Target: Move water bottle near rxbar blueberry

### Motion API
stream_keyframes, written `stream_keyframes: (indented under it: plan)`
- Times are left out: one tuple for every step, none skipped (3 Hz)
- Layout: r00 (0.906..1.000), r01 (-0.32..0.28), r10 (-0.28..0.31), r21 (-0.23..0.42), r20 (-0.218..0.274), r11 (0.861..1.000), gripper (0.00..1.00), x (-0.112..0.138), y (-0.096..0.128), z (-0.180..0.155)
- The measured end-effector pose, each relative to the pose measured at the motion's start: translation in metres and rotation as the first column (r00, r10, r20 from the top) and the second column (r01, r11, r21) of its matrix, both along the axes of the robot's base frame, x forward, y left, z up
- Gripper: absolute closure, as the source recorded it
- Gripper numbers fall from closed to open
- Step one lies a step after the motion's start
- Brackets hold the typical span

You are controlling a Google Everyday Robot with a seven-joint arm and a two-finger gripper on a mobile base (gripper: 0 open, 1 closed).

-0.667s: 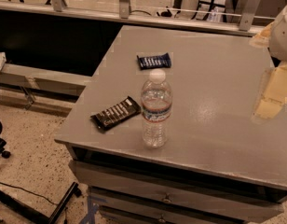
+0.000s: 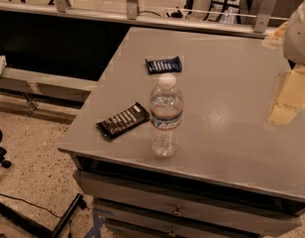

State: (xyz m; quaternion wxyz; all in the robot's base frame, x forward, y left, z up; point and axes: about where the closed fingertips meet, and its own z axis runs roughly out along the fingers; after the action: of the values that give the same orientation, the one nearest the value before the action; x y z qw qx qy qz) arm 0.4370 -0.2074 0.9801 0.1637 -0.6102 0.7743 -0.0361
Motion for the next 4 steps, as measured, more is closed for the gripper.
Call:
stream_keyframes:
  plan:
    - [0.9992, -0.039, 0.039, 0.004, -0.003, 0.999, 0.00, 0.000, 0.024, -0.003]
    - [0.9963, -0.081, 0.081, 0.021, -0.028, 0.997, 0.00, -0.002, 0.054, -0.016]
    - [0.9929, -0.102, 0.105, 0.052, -0.057, 0.993, 0.00, -0.008, 0.079, -0.029]
    - [0.9905, -0.111, 0.118, 0.092, -0.070, 0.990, 0.00, -0.017, 0.100, -0.034]
